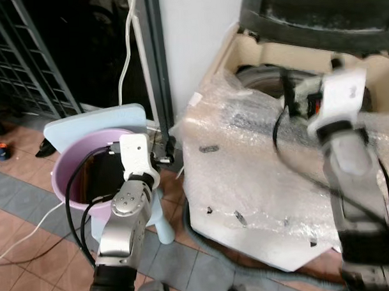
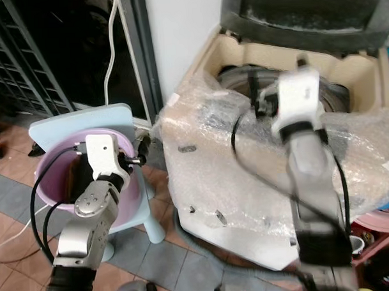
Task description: Clothes washing
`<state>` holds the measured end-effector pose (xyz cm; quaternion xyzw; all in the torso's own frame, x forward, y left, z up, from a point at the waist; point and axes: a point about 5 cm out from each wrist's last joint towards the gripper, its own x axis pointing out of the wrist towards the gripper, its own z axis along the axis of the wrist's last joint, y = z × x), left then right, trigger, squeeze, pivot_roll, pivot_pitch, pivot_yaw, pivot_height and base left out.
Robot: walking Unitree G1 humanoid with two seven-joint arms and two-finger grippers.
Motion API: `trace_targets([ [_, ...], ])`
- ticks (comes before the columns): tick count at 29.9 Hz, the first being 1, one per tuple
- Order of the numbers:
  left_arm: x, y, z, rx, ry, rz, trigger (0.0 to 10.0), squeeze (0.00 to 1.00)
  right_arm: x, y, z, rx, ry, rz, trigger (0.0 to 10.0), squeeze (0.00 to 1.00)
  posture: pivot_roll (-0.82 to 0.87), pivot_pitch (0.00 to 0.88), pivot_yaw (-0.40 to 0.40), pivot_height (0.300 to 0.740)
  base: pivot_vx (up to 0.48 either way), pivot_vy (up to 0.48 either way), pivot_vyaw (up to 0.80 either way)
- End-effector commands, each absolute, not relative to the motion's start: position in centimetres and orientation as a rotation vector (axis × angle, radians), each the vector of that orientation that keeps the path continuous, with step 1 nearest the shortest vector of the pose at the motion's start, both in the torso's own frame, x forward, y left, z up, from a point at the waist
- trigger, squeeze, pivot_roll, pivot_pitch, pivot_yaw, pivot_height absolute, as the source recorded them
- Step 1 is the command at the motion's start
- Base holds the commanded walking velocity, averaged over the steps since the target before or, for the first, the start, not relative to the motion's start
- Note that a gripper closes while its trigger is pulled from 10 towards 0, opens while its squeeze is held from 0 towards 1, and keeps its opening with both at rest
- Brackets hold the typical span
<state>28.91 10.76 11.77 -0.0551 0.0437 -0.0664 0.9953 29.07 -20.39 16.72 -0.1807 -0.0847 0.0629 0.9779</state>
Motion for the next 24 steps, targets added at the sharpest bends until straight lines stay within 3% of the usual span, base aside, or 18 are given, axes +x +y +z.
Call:
trace_targets([
  [1,29.1,10.5,11.8,-0.101,0.085,-0.140,10.0,0.00,29.4,-20.6,18.0,-0.390,-0.211,0.117,10.0,1.00,-0.07,0.000,0.040,0.740,0.000,0.000,0.00],
  [11,28.9,10.9,11.7,-0.099,0.088,-0.122,10.0,0.00,29.5,-23.9,15.3,-0.338,-0.028,-0.062,10.0,1.00,-0.06,0.000,0.029,0.740,0.000,0.000,0.00],
  [14,28.8,10.7,11.5,-0.098,0.095,-0.130,10.0,0.00,31.2,-25.0,15.3,-0.296,0.039,-0.162,10.0,1.00,-0.06,0.000,0.032,0.740,0.000,0.000,0.00],
  [24,29.1,10.8,11.6,-0.093,0.097,-0.126,10.0,0.00,35.3,-25.1,19.3,-0.195,-0.064,-0.282,10.0,1.00,-0.06,0.000,0.035,0.740,0.000,0.000,0.00],
])
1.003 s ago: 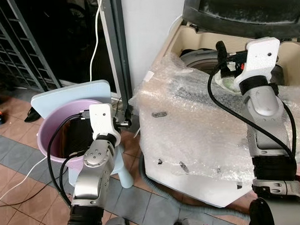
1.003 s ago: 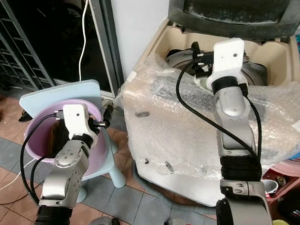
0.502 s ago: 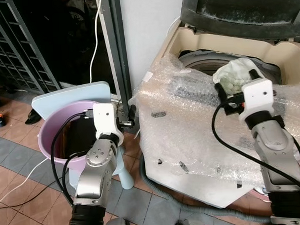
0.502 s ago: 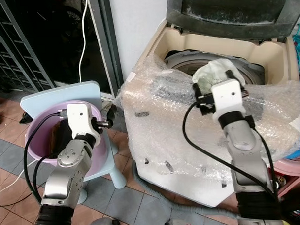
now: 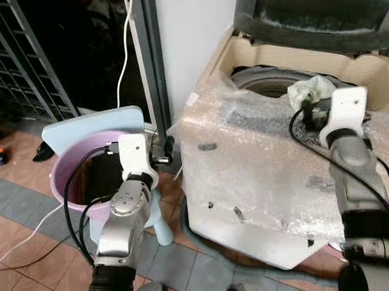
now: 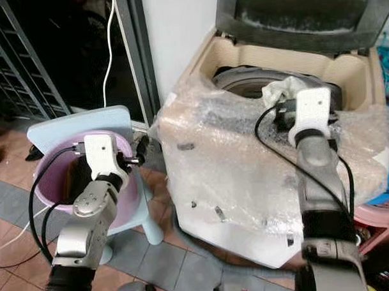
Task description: Clothes washing
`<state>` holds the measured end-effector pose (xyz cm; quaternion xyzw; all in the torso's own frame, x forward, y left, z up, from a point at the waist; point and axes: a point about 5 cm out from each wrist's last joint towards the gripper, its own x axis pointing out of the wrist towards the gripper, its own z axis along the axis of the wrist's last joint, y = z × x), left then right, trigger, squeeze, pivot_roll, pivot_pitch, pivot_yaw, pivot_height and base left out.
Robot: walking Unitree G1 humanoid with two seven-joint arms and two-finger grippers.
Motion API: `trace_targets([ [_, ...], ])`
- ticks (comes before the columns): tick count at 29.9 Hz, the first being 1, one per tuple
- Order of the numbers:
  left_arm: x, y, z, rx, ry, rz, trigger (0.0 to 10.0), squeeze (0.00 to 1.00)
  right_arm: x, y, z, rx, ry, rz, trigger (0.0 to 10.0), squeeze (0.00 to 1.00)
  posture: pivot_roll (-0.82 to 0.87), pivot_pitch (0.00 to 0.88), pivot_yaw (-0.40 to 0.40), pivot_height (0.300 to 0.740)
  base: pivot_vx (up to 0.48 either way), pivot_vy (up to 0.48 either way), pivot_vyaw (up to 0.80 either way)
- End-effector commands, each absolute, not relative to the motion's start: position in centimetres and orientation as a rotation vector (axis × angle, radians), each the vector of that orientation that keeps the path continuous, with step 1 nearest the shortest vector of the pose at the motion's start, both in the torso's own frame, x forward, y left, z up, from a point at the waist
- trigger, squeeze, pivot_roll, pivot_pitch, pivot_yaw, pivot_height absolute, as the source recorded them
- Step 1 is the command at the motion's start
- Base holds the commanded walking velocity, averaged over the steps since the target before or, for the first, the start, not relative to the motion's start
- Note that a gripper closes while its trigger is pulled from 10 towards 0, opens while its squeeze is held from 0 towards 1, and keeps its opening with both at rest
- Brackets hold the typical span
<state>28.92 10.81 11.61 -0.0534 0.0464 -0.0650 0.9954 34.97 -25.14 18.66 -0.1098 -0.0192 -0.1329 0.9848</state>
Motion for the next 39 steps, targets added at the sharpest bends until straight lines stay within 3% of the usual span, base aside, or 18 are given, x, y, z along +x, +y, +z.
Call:
trace_targets([
  [1,29.1,10.7,11.6,-0.092,0.098,-0.127,10.0,0.00,35.6,-25.0,19.6,-0.180,-0.075,-0.283,10.0,1.00,-0.05,0.000,0.033,0.740,0.000,0.000,0.00],
  [8,29.1,10.8,11.5,-0.084,0.101,-0.122,10.0,0.00,37.6,-22.8,23.1,-0.114,-0.213,-0.213,10.0,0.96,-0.04,0.000,0.030,0.740,0.000,0.000,0.00],
  [15,29.0,11.0,11.4,-0.076,0.105,-0.110,10.0,0.00,36.2,-21.4,24.0,-0.197,-0.344,-0.081,10.0,0.78,-0.05,0.000,0.037,0.740,0.000,0.000,0.00],
  [17,29.1,10.9,11.4,-0.074,0.106,-0.114,10.0,0.00,35.8,-20.9,23.2,-0.258,-0.322,-0.033,10.0,0.59,-0.06,0.000,0.039,0.740,0.000,0.000,0.00],
  [19,29.2,10.8,11.5,-0.073,0.108,-0.124,10.0,0.00,35.4,-20.3,21.1,-0.318,-0.204,0.040,10.0,0.50,-0.06,0.000,0.043,0.740,0.000,0.000,0.00],
  [20,29.2,10.7,11.5,-0.072,0.110,-0.128,10.0,0.00,35.3,-20.1,20.1,-0.335,-0.149,0.069,10.0,0.50,-0.06,0.000,0.046,0.740,0.000,0.000,0.00],
  [22,29.4,10.5,11.5,-0.070,0.109,-0.140,10.0,0.00,34.3,-20.2,16.9,-0.355,0.013,0.121,10.0,0.09,-0.07,0.000,0.050,0.740,0.000,0.000,0.00],
  [27,29.5,10.4,11.6,-0.069,0.106,-0.143,10.0,0.00,33.0,-20.5,17.5,-0.274,-0.072,0.071,10.0,0.07,-0.07,0.000,0.052,0.740,0.000,0.000,0.00],
  [31,29.5,10.2,12.0,-0.063,0.075,-0.149,10.0,0.00,31.5,-18.8,18.3,-0.242,-0.197,0.077,10.0,0.08,-0.07,0.000,0.050,0.740,0.000,0.000,0.00],
  [39,29.4,10.1,12.4,-0.057,0.048,-0.145,10.0,0.00,29.6,-16.2,18.1,-0.212,-0.237,0.107,10.0,0.07,-0.07,0.000,0.044,0.740,0.000,0.000,0.00],
])
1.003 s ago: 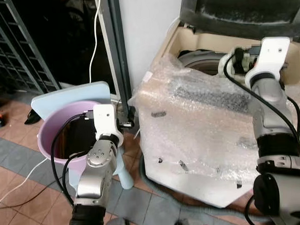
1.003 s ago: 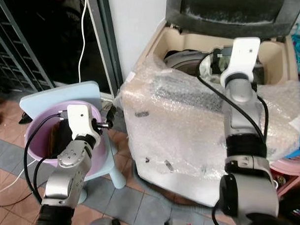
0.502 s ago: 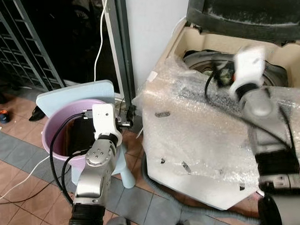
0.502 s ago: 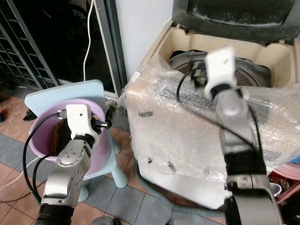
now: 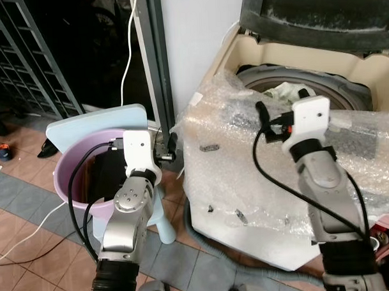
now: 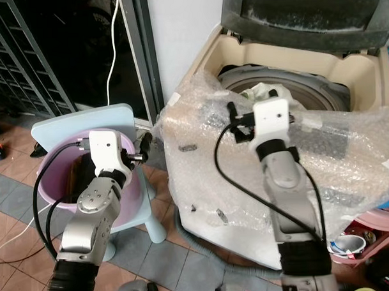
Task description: Clothes washing
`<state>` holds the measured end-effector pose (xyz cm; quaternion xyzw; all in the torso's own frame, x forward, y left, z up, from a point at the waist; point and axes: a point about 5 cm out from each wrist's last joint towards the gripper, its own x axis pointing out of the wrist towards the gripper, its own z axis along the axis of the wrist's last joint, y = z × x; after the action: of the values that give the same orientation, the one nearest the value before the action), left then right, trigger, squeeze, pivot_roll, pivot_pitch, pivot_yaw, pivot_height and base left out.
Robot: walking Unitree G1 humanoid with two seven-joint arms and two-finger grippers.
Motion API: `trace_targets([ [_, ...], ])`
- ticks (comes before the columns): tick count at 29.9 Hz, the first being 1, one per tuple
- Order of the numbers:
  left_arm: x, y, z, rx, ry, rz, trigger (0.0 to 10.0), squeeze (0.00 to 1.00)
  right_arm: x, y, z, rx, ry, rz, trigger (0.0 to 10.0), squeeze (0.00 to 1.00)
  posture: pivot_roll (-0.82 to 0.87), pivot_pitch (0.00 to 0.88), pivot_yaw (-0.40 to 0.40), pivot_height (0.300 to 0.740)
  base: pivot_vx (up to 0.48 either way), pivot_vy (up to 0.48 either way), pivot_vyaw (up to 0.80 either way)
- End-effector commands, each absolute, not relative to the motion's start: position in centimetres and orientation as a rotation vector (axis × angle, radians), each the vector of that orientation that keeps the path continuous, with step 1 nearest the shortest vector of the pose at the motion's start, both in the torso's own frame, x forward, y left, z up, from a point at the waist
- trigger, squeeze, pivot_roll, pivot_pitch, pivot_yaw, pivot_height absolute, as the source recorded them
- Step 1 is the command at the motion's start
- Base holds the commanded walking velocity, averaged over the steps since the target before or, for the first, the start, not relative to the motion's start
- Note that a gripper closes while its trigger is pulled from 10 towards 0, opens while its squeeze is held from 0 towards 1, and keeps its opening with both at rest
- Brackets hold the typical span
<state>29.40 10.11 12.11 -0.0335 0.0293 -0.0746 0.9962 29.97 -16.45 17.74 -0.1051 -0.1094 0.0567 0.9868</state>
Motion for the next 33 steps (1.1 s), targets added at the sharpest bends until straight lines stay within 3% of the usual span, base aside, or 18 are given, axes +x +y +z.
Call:
trace_targets([
  [1,29.4,10.2,12.3,-0.055,0.050,-0.142,10.0,0.00,29.3,-16.0,17.9,-0.200,-0.234,0.109,10.0,0.08,-0.07,0.000,0.044,0.740,0.000,0.000,0.00],
  [11,29.3,10.3,12.1,-0.044,0.057,-0.132,10.0,0.00,27.9,-16.2,16.1,-0.181,-0.160,0.088,10.0,0.06,-0.07,0.000,0.043,0.740,-0.146,0.000,0.00],
  [26,29.3,10.6,12.1,-0.037,0.059,-0.121,10.0,0.00,28.1,-16.3,15.8,-0.186,-0.135,0.081,10.0,0.07,-0.06,0.000,0.041,0.740,-0.254,0.000,-0.65],
  [33,29.3,10.8,12.5,-0.064,0.029,-0.116,10.0,0.00,28.2,-16.4,15.6,-0.181,-0.124,0.066,10.0,0.06,-0.06,0.000,0.042,0.740,0.000,0.000,-0.49],
])
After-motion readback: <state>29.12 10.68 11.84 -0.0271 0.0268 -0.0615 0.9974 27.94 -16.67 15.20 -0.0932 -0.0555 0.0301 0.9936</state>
